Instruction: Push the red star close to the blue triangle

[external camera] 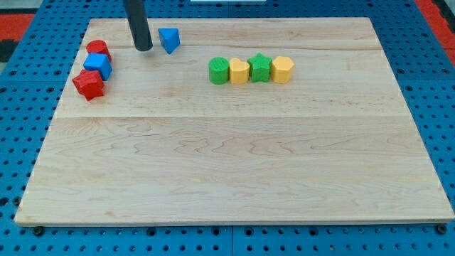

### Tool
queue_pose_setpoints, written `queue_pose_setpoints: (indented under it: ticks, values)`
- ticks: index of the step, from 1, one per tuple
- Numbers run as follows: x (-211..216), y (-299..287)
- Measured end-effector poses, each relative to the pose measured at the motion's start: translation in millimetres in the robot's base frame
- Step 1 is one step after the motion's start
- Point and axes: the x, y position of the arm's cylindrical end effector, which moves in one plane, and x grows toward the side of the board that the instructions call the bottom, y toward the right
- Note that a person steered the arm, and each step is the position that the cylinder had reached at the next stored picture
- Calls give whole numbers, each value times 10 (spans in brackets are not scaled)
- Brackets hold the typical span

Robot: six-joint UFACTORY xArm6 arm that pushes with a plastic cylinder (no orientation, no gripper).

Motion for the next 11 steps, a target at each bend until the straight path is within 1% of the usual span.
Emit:
queue_pose_setpoints:
  ticks: [1, 2, 3, 4, 5, 6, 7, 8, 10, 11]
  values:
    - [-309, 723]
    - [-506, 1044]
    - [49, 527]
    - [1170, 325]
    - [2133, -279]
    - [2213, -1142]
    - [2013, -1348]
    - [1710, -1299]
    - [1120, -1003]
    - [757, -785]
